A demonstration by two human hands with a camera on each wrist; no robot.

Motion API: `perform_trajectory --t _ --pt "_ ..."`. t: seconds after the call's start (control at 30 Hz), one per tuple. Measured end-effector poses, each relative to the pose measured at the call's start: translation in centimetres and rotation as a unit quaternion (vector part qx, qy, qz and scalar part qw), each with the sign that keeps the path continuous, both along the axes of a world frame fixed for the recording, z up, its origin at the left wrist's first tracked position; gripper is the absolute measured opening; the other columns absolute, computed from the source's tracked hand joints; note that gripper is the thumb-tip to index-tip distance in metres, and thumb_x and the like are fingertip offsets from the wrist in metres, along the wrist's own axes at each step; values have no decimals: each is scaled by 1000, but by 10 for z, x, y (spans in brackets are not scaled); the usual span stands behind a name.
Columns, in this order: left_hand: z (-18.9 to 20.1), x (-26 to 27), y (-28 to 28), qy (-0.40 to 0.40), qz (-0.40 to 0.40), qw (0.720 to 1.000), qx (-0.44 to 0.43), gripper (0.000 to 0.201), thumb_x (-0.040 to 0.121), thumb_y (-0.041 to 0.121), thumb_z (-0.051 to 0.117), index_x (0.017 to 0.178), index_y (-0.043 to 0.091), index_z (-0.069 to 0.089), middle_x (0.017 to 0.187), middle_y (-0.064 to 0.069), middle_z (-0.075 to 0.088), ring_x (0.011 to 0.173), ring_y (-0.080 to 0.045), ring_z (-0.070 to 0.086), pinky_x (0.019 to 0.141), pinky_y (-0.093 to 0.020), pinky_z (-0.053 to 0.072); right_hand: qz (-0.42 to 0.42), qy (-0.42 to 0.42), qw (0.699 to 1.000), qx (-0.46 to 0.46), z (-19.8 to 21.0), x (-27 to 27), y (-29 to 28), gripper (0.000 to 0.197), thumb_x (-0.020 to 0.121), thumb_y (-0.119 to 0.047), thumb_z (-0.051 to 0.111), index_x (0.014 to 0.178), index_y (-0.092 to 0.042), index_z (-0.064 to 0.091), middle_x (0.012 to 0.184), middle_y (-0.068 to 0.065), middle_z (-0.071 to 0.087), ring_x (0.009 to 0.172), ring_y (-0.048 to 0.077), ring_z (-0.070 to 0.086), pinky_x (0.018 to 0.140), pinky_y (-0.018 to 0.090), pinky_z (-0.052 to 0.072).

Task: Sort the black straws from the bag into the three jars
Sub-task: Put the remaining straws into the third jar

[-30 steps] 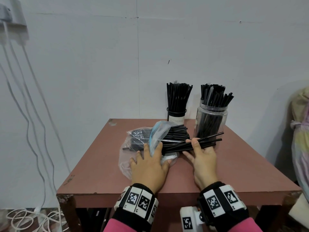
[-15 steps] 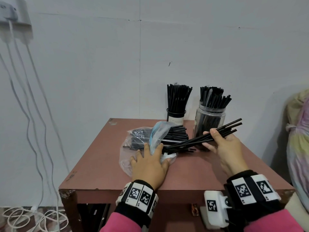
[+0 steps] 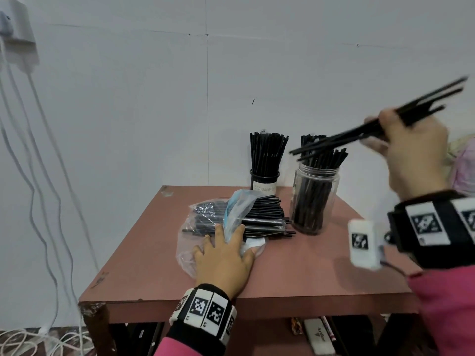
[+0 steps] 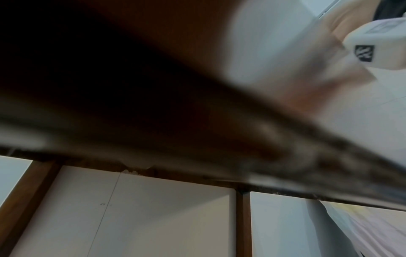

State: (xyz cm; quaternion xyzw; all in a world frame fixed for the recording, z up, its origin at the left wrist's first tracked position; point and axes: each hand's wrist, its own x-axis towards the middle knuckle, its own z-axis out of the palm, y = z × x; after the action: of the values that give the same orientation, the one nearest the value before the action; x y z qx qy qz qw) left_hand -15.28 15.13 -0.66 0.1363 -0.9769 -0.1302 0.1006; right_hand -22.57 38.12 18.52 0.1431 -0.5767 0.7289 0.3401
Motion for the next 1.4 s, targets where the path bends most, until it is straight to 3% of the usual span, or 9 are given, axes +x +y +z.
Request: perform_trajectory --t 0.3,0.53,0.6,0.7,0.8,1.03,1.1,1.23,1.4 --pt "-1 -1 0 -1 -2 1000 1 59 95 63 25 148 46 6 162 -7 4 144 -36 17 116 -54 12 -96 -101 940 312 32 -55 -11 15 89 -17 63 98 -5 63 99 17 68 82 31 70 77 44 59" --pt "-1 0 -1 4 -3 1000 1 59 95 63 25 148 46 7 162 -7 5 144 -35 17 115 -54 11 -257 -149 803 516 -31 -51 -41 28 88 -36 56 86 -8 60 106 12 59 114 34 43 92 42 33" --pt "-1 0 -1 6 -3 1000 -2 59 94 64 25 148 46 8 161 -7 6 144 -34 18 115 -54 12 -255 -140 814 503 -38 -53 -43 28 84 -34 62 93 -8 58 115 11 57 117 34 42 95 45 32" --pt "-1 0 -1 11 -2 1000 -6 59 94 64 25 147 46 9 161 -7 8 143 -34 20 114 -54 13 -188 -117 864 452 -38 -55 -43 83 79 -26 71 148 -15 26 140 10 45 132 33 36 108 53 27" --pt "-2 0 -1 12 -1 1000 -7 58 94 64 26 147 46 9 161 -7 9 143 -34 19 114 -54 13 -154 -32 896 415 -34 -53 -43 104 78 -10 68 153 -35 1 152 2 32 138 25 30 112 51 21" --pt "-1 1 -1 9 -2 1000 -2 58 94 64 26 147 45 10 161 -7 7 144 -34 18 114 -54 12 -165 -57 879 443 -38 -59 -41 26 88 -26 62 113 -30 69 126 -5 63 123 19 51 109 47 28" --pt "0 1 -1 10 -3 1000 0 58 94 65 25 147 45 11 161 -7 7 144 -34 18 114 -54 12 -167 -39 888 427 -42 -63 -40 23 91 -34 54 103 -26 72 121 -6 65 121 19 52 107 50 30" --pt "-1 1 -1 9 -2 1000 -5 58 94 64 26 147 45 10 161 -7 7 143 -34 19 114 -54 13 -140 25 922 359 -46 -65 -38 39 97 -26 48 136 -21 54 146 -1 47 136 15 39 116 47 25" --pt "-1 1 -1 7 -4 1000 -2 58 94 64 25 147 46 9 161 -7 5 144 -34 17 115 -54 12 -170 -19 854 491 -44 -69 -37 37 100 -27 39 132 -15 52 148 8 42 139 25 33 118 52 14"
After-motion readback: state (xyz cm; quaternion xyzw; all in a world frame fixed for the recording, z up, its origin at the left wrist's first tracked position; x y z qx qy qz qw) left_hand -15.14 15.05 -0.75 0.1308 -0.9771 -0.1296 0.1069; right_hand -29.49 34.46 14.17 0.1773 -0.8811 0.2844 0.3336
